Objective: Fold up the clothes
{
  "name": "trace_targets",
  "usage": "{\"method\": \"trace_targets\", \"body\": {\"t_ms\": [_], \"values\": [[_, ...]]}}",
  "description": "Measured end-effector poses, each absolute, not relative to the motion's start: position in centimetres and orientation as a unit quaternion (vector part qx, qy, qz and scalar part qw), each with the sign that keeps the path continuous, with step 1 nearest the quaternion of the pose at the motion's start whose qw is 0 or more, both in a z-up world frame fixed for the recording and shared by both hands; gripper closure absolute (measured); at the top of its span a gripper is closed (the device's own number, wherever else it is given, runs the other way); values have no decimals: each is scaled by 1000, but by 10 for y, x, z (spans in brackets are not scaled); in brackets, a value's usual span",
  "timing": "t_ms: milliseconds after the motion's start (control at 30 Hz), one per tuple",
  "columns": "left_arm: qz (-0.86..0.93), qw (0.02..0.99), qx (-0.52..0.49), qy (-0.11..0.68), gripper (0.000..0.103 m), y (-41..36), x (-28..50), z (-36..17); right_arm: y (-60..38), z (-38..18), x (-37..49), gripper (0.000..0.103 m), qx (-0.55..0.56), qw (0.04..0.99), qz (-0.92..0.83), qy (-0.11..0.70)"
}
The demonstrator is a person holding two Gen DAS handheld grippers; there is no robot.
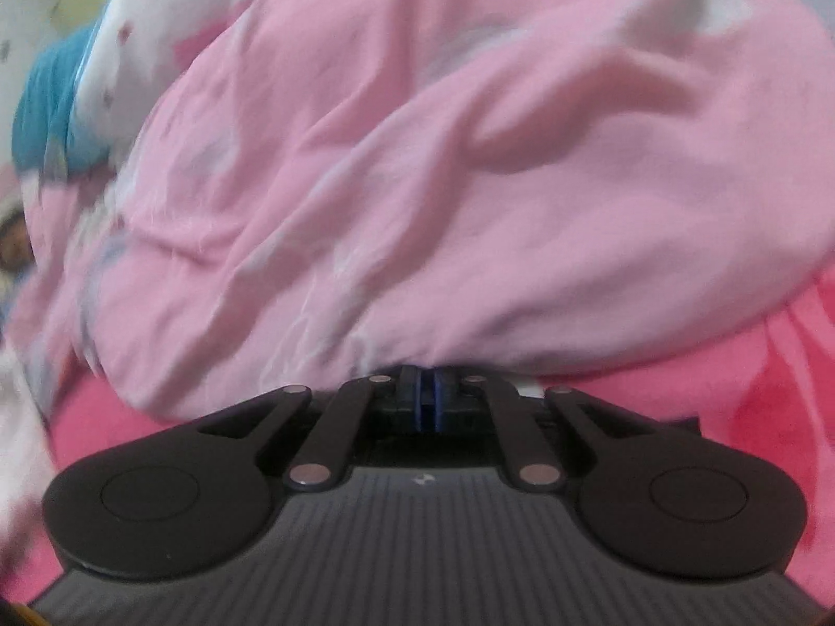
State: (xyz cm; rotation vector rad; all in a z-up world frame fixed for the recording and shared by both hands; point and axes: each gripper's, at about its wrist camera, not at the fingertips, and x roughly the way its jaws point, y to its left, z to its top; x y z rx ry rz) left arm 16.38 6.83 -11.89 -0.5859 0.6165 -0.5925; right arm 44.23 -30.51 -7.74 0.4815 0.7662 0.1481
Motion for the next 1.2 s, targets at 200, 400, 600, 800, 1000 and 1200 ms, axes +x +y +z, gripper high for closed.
{"method": "trace_targets", "body": {"t_ms": [200,400,600,800,1000,1200], "values": [[-284,868,-280,295,38,69,164,-119,-298,-53,411,96,233,897,108,359],[-287,866,-286,293,38,71,164,-120,-269,-26,386,96,194,907,128,352],[-289,863,-295,292,38,74,165,-121,-309,44,284,96,184,930,105,301],[-284,865,-291,293,37,74,164,-118,-380,98,110,95,218,945,65,235],[-272,874,-288,282,26,77,157,-106,-407,91,-41,87,265,939,33,218],[-262,888,-242,289,19,73,127,-70,-379,22,-95,80,299,913,56,272]]}}
